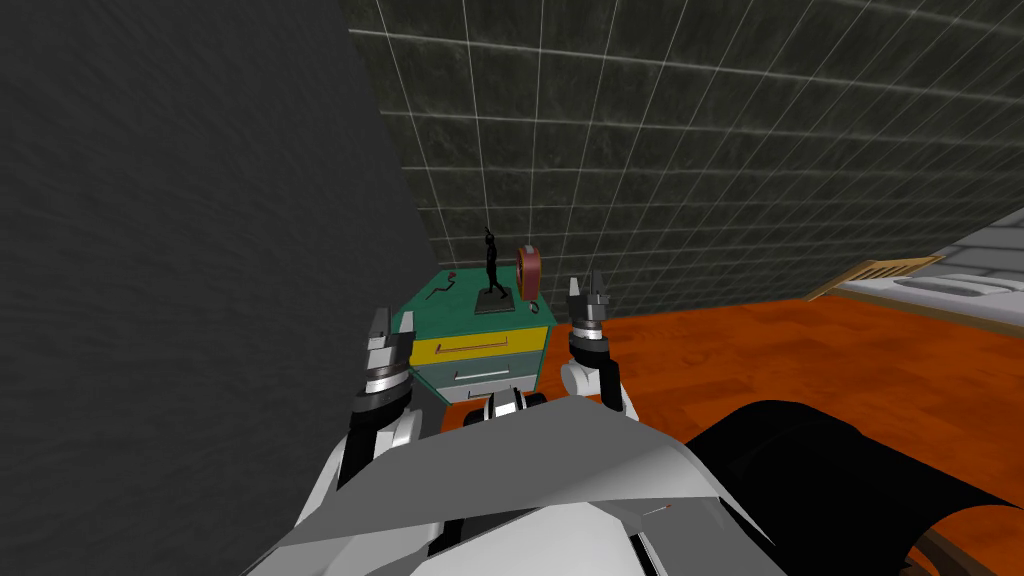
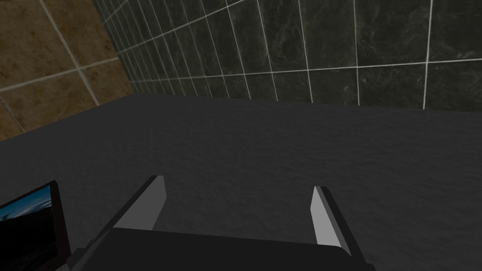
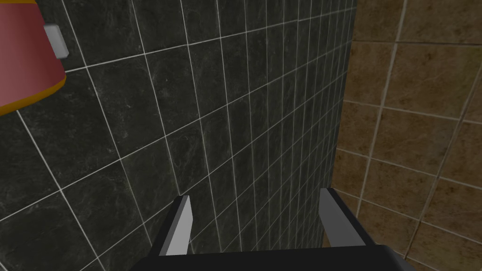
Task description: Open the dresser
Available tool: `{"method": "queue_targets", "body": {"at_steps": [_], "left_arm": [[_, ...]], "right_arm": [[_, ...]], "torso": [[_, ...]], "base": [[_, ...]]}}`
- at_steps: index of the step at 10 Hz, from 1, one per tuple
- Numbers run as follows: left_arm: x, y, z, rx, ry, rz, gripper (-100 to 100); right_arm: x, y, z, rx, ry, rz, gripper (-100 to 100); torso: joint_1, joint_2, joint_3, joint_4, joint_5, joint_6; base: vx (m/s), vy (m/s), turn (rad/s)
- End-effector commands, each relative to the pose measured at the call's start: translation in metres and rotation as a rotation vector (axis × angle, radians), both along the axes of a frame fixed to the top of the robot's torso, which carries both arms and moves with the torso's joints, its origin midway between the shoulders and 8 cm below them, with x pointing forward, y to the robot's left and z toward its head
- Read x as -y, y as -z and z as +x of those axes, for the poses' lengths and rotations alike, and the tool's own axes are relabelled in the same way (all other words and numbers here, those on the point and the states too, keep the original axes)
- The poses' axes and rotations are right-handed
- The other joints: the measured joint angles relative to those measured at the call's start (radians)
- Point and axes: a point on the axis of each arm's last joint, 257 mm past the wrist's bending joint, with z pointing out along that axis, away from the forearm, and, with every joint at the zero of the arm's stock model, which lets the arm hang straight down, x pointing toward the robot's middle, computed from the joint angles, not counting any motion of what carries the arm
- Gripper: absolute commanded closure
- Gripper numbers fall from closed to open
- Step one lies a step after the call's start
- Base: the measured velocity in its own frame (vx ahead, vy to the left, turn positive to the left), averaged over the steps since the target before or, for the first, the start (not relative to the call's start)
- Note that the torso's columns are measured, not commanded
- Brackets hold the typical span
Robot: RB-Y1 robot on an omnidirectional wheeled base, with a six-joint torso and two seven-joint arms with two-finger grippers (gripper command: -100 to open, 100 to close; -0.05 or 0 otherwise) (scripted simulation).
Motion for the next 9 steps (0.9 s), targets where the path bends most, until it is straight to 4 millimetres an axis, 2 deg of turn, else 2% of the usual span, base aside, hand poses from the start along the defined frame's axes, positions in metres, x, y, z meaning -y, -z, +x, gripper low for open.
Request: {"method": "queue_targets", "body": {"at_steps": [1, 9], "left_arm": [[0.001, 0.015, 0.003, -0.009, 0.017, 0.045, -100], [-0.006, 0.070, 0.005, -0.035, 0.042, 0.126, -100]], "right_arm": [[0.000, 0.000, 0.000, 0.000, 0.000, 0.000, 0], [0.000, 0.000, 0.000, 0.000, 0.000, 0.000, 0]], "torso": [[0.000, 0.001, -0.001, 0.001, 0.000, 0.000], [0.000, 0.002, -0.001, 0.001, 0.000, 0.000]], "base": [[0.019, -0.004, 0.001], [0.022, -0.009, 0.000]]}}
